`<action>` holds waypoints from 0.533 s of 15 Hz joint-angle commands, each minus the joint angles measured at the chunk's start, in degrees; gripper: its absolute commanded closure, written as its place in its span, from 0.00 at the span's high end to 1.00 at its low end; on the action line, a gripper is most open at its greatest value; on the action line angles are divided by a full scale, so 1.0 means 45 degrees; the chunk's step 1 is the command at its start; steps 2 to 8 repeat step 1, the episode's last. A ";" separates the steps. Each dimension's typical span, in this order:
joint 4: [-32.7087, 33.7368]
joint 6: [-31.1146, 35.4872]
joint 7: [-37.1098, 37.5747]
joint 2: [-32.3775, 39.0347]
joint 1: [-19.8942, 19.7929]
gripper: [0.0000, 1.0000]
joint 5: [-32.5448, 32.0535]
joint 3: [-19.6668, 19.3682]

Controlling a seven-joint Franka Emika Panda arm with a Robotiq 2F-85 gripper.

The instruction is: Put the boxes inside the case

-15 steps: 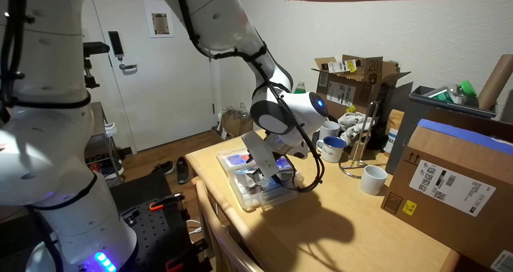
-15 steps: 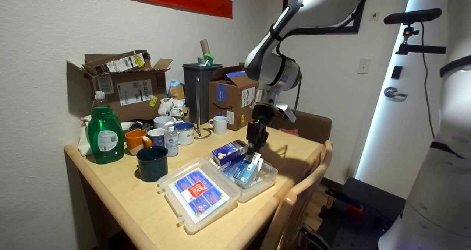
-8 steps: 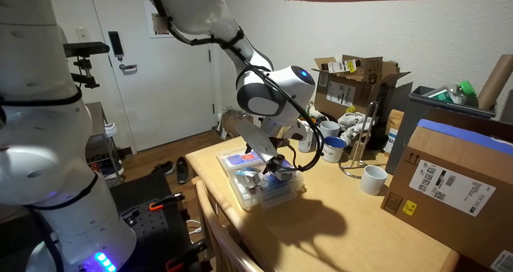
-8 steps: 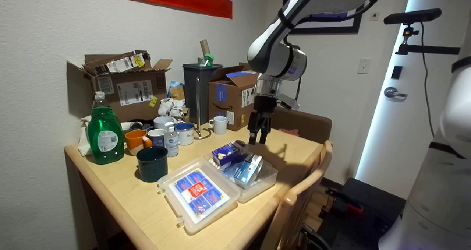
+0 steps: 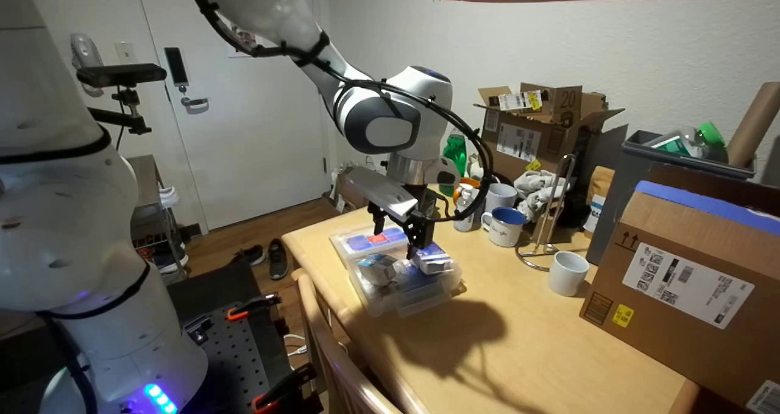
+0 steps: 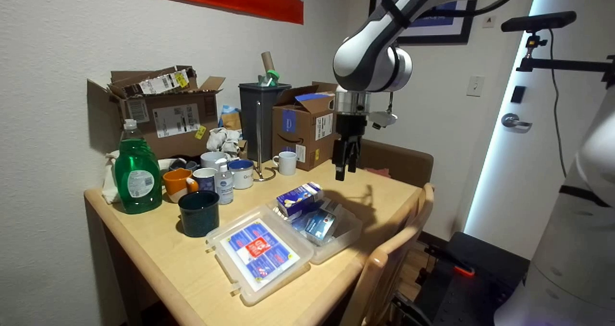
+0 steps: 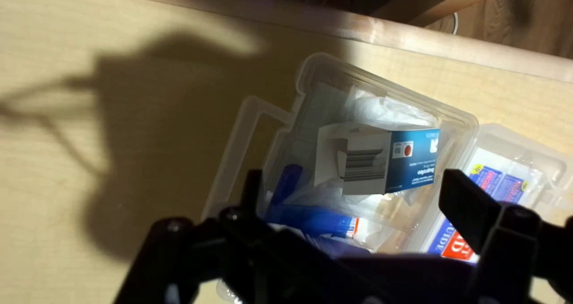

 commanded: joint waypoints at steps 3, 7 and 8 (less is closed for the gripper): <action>0.0014 -0.0027 0.0013 -0.0002 0.0272 1.00 -0.0022 -0.0280; 0.0014 -0.0027 0.0013 -0.0002 0.0272 1.00 -0.0022 -0.0280; 0.0014 -0.0027 0.0013 -0.0002 0.0272 1.00 -0.0022 -0.0280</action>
